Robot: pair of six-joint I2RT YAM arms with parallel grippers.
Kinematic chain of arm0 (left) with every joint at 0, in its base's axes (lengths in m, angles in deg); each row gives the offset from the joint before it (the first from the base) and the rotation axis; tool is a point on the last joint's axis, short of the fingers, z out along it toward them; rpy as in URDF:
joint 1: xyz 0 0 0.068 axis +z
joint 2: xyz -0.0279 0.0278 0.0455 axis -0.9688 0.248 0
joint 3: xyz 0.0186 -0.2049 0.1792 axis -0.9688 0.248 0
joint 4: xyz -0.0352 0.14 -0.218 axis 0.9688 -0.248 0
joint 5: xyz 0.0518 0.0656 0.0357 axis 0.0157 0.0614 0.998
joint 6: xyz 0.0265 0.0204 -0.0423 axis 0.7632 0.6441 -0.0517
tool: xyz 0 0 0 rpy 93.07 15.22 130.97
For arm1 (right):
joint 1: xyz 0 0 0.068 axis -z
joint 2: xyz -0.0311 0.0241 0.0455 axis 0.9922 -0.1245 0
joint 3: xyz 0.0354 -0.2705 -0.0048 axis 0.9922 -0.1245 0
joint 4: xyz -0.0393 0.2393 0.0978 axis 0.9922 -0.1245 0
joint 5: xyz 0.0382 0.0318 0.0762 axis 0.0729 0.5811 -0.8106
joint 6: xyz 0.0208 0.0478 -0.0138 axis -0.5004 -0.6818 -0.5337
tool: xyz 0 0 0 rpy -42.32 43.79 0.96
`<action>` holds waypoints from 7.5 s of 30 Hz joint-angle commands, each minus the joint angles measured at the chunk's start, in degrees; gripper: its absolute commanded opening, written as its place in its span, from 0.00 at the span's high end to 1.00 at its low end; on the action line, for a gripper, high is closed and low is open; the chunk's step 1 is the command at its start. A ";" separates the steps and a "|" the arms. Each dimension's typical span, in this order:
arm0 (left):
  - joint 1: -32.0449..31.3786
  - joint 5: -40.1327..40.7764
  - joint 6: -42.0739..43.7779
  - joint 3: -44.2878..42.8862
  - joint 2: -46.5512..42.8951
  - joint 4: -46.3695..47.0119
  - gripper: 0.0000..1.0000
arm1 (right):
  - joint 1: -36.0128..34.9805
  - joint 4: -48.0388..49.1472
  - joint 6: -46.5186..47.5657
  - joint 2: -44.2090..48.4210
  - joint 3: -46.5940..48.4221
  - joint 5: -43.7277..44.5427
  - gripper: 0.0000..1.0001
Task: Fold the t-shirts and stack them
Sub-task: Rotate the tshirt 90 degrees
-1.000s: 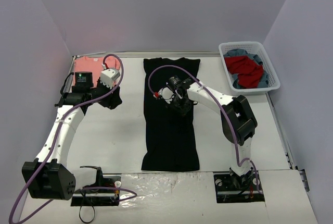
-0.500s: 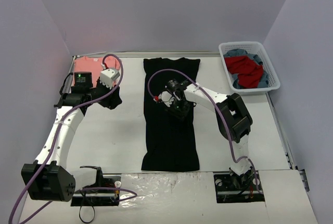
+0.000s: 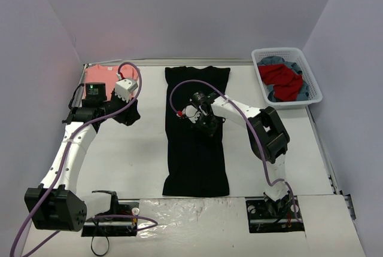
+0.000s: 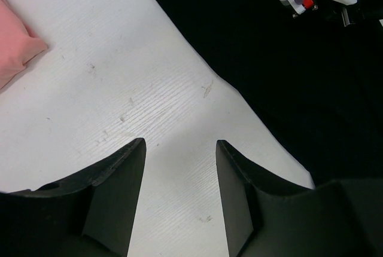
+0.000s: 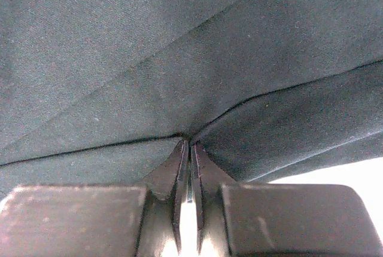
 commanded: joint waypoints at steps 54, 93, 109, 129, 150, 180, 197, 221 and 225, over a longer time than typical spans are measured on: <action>1.82 -2.57 -0.53 0.46 -2.86 2.67 0.51 | -7.57 -10.04 3.53 -3.86 8.31 -6.23 0.86; 1.99 -3.27 -0.61 0.02 -2.77 2.67 0.50 | 2.71 -8.72 1.69 -16.34 21.05 -1.76 1.00; 1.82 -2.13 2.72 -9.29 8.65 -1.82 0.52 | 13.78 -8.72 -2.44 -37.68 56.28 2.47 1.00; 0.41 -3.01 5.27 -13.42 10.24 -4.28 0.57 | 14.23 -0.72 -1.13 -18.73 49.10 -0.08 0.67; 1.02 1.56 5.98 -1.12 1.45 1.17 0.53 | 3.60 -2.92 -2.18 21.54 -13.64 3.79 0.70; 3.05 1.92 4.57 1.69 -3.12 3.81 0.49 | 1.84 -2.22 0.98 12.31 -17.44 -1.83 0.61; 3.13 0.95 4.40 2.40 -4.18 4.16 0.48 | 1.84 -1.25 0.19 11.61 -17.62 -0.69 0.94; 3.05 0.33 3.96 1.87 -4.09 4.16 0.48 | -1.33 -11.62 1.25 22.68 -11.55 -4.56 1.00; 3.14 0.24 3.96 1.78 -4.18 4.07 0.48 | -2.21 -11.80 1.60 21.98 -12.25 -5.09 1.00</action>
